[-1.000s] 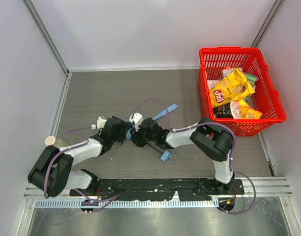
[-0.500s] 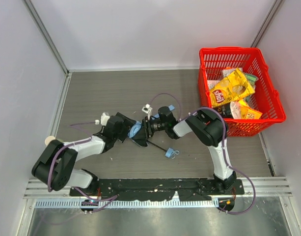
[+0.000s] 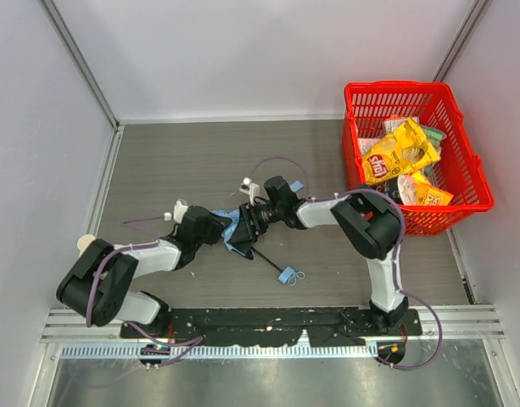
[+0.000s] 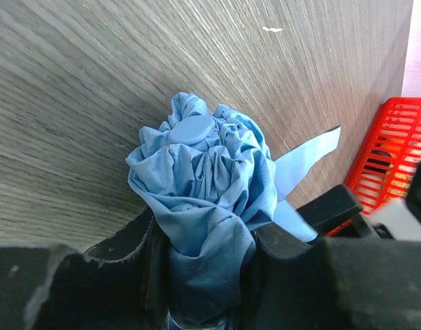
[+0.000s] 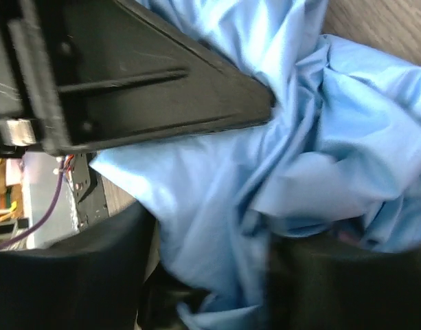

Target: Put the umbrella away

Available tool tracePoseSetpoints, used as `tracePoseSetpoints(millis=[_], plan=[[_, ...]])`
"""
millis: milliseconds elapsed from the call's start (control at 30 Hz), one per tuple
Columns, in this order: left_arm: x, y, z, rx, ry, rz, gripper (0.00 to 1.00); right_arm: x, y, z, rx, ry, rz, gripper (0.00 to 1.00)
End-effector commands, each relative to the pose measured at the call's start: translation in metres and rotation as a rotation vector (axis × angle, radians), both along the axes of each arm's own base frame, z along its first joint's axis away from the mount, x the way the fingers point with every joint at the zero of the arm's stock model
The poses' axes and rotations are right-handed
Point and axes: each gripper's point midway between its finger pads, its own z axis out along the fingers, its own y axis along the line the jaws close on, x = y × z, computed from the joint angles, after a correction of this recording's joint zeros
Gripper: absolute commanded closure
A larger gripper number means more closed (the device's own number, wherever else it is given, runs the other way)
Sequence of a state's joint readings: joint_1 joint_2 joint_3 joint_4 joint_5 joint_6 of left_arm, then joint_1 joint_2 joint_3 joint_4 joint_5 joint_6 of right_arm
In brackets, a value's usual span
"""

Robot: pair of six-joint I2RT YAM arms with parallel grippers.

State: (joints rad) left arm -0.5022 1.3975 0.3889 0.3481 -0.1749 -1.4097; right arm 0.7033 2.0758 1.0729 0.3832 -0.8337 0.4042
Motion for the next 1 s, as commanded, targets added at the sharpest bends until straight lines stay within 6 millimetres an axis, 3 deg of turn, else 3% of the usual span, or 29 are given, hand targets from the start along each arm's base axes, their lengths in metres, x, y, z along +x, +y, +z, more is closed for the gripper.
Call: tracePoseSetpoints(millis=[0, 33, 167, 400, 467, 533, 633, 700, 867, 967], plan=[[-0.036, 0.016, -0.037, 0.117, 0.152, -0.045, 1.00, 0.015, -0.045, -0.005, -0.323, -0.160, -0.176, 0.24], [-0.036, 0.015, -0.037, 0.113, 0.158, -0.045, 1.00, 0.008, -0.049, -0.003, -0.368, -0.175, -0.172, 0.24], [-0.037, 0.012, -0.034, 0.089, 0.184, -0.039, 1.00, 0.016, -0.060, 0.032, -0.477, -0.436, -0.234, 0.23], [-0.044, 0.013, -0.038, 0.084, 0.246, -0.018, 1.00, 0.004, -0.024, 0.062, -0.421, -0.705, -0.153, 0.21], [-0.045, 0.012, -0.040, 0.075, 0.258, -0.016, 1.00, -0.004, -0.011, 0.056, -0.402, -0.715, -0.099, 0.21], [-0.045, 0.011, -0.040, 0.058, 0.269, -0.002, 1.00, -0.008, 0.000, 0.033, -0.433, -0.709, -0.047, 0.21], [-0.045, 0.009, -0.038, 0.048, 0.293, 0.011, 1.00, -0.015, 0.018, 0.018, -0.454, -0.760, -0.009, 0.21], [-0.048, 0.009, -0.038, 0.043, 0.327, 0.026, 1.00, -0.015, 0.019, 0.004, -0.515, -0.811, -0.023, 0.22], [-0.052, 0.005, -0.035, 0.016, 0.373, 0.028, 1.00, 0.015, -0.010, -0.031, -0.785, -0.999, -0.201, 0.25], [-0.054, 0.004, -0.034, 0.018, 0.386, 0.027, 1.00, 0.021, -0.019, -0.045, -0.813, -0.988, -0.252, 0.37]])
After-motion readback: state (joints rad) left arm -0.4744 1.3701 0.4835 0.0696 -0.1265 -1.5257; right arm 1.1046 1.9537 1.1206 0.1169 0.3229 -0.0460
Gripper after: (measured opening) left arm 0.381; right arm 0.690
